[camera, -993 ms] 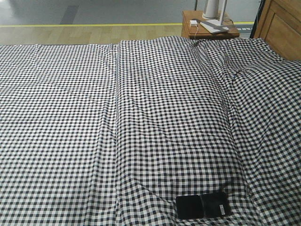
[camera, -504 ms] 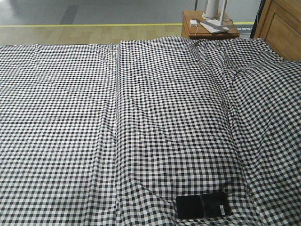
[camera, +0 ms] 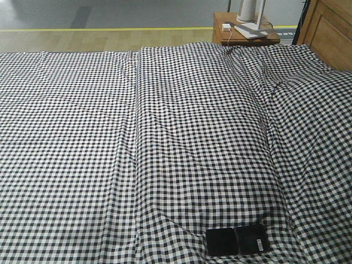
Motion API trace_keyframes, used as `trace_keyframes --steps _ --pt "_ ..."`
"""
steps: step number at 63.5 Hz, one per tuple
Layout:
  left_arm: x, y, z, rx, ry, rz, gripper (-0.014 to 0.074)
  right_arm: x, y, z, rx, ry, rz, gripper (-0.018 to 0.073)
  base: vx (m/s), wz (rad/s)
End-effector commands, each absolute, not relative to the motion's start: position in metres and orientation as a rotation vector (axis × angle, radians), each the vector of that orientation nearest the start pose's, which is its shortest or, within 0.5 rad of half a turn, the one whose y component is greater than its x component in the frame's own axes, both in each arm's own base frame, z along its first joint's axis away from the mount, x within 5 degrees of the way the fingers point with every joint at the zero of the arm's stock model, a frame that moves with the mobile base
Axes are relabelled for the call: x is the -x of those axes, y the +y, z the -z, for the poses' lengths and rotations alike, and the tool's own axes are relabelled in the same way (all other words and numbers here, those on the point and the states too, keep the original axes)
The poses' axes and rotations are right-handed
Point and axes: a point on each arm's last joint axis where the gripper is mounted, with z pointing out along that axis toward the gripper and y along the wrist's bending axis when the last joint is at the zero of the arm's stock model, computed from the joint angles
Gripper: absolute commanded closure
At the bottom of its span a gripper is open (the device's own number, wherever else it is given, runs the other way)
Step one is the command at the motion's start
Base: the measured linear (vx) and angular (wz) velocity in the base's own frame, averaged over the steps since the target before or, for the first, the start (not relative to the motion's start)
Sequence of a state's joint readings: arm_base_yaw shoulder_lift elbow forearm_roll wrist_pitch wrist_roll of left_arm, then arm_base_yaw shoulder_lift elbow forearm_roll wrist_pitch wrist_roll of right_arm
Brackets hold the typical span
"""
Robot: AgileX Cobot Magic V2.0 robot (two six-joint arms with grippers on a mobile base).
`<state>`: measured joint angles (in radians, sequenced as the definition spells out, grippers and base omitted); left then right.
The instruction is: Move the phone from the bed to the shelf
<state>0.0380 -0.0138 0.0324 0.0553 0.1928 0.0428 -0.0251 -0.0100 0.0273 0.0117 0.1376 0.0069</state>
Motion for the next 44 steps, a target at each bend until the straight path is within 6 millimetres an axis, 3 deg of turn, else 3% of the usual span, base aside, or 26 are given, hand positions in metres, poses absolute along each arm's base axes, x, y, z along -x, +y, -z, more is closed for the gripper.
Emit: trace_keyframes --steps 1,14,25,35,44 --pt "-0.055 0.003 -0.201 -0.036 1.588 -0.104 0.0596 -0.056 -0.002 -0.208 -0.041 1.439 0.007 0.0563 0.0 0.0" --pt "-0.055 0.003 -0.201 -0.036 1.588 -0.104 0.0596 -0.048 -0.002 -0.239 -0.034 1.157 0.012 0.0563 0.0 0.0" --pt "-0.055 0.003 -0.201 -0.036 1.588 -0.104 0.0596 -0.035 -0.001 -0.284 -0.03 1.038 0.013 0.0563 0.0 0.0" --pt "-0.055 0.003 -0.201 -0.036 1.588 -0.104 0.0596 -0.037 -0.001 -0.324 -0.021 1.089 0.027 0.0563 0.0 0.0" --pt "-0.055 0.003 -0.201 -0.036 1.588 -0.104 0.0596 -0.059 -0.002 -0.355 -0.022 1.241 0.025 0.0561 0.0 0.0"
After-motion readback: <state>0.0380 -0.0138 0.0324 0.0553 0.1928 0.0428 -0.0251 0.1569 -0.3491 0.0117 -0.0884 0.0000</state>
